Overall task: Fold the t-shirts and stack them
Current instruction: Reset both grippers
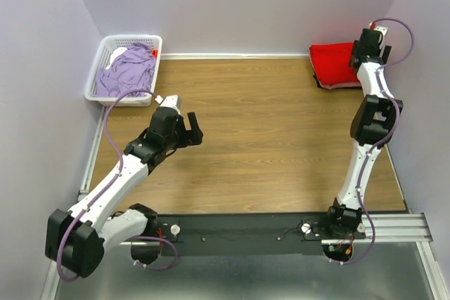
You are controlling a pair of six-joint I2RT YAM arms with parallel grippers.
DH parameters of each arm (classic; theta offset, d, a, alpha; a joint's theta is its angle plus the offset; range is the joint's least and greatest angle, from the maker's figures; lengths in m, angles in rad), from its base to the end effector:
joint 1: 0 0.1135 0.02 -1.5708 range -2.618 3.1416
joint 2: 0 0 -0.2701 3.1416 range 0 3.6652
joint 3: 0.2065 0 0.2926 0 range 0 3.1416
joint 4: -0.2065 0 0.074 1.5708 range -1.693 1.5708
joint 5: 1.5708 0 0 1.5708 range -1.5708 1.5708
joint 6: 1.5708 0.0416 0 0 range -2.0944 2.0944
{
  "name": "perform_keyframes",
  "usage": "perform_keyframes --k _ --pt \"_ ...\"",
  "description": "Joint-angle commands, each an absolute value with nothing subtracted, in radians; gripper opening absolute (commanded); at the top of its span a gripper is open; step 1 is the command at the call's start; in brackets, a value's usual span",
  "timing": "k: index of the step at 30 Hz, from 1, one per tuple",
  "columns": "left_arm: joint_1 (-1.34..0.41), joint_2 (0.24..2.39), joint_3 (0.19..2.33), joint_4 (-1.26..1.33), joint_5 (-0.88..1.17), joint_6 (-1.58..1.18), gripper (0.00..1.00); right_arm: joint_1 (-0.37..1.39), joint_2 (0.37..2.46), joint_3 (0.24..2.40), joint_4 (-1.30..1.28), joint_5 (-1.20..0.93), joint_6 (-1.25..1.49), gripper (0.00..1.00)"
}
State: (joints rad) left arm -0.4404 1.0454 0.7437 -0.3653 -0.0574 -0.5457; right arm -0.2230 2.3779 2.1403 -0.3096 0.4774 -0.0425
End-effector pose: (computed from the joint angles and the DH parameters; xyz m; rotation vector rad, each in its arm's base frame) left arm 0.2422 -0.1115 0.2479 -0.1516 2.2735 -0.4658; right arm 0.5832 -0.1518 0.2335 0.4751 2.0655 -0.6626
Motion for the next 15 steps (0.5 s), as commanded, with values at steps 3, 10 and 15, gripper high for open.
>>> perform_keyframes --k 3,10,15 --pt "-0.434 0.914 0.727 -0.339 -0.196 -0.56 0.98 -0.229 2.068 1.941 -0.288 0.401 0.034 0.95" --pt "-0.434 0.813 0.764 -0.37 -0.342 -0.538 0.98 -0.229 1.702 1.7 -0.34 0.276 0.185 1.0" --pt "-0.436 0.706 0.798 -0.434 -0.452 -0.575 0.98 -0.229 1.412 1.527 -0.353 0.12 0.282 1.0"
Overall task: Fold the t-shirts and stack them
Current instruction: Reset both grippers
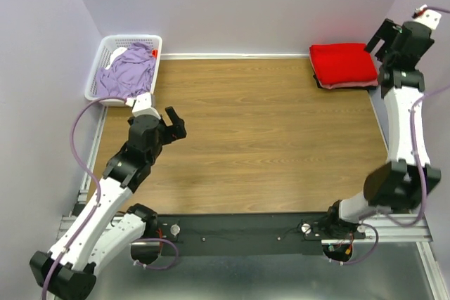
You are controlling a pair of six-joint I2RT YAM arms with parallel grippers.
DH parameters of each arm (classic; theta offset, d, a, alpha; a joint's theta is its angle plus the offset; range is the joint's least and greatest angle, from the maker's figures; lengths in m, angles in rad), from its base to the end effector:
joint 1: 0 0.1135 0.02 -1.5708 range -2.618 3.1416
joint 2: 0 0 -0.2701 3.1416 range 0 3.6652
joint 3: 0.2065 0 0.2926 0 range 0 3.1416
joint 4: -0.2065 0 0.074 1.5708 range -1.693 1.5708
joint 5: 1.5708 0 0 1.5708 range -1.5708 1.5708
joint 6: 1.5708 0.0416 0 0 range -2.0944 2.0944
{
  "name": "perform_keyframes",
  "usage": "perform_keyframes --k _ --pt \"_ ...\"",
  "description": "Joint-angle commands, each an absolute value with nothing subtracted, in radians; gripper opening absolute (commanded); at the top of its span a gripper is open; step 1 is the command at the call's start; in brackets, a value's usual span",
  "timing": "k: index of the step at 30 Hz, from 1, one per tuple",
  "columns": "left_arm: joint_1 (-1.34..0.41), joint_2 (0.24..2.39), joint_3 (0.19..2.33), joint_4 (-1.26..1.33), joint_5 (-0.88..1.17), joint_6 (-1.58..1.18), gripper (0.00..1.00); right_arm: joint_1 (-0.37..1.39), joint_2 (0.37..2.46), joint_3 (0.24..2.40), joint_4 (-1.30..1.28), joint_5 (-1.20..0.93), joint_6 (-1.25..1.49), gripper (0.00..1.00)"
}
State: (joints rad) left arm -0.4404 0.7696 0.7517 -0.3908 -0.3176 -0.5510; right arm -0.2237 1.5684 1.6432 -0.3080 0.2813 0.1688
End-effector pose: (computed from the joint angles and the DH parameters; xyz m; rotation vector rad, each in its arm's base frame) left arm 0.2024 -0.0810 0.3112 -0.3145 1.9479 -0.3365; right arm 0.3985 -0.1025 0.4385 0.5464 1.7195 -0.2927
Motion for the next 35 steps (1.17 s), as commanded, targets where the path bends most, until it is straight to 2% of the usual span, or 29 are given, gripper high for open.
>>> perform_keyframes --k 1,4,11,21,35 --pt "-0.436 0.686 0.807 -0.443 -0.469 -0.58 0.98 -0.229 1.375 1.469 -0.353 0.063 0.308 1.0" --pt "-0.436 0.603 0.81 -0.48 -0.547 -0.592 0.98 -0.229 1.211 1.37 -0.353 -0.033 0.351 1.0" --pt "-0.434 0.44 0.848 -0.496 -0.63 -0.522 0.98 -0.227 0.856 1.06 -0.409 -0.043 0.396 1.0" --pt "-0.437 0.335 0.851 -0.448 -0.583 -0.45 0.98 -0.221 0.519 0.947 -0.549 -0.032 0.348 1.0" --pt "-0.499 0.201 0.761 -0.431 -0.6 -0.499 0.98 -0.221 0.41 0.976 -0.652 -0.043 0.334 1.0"
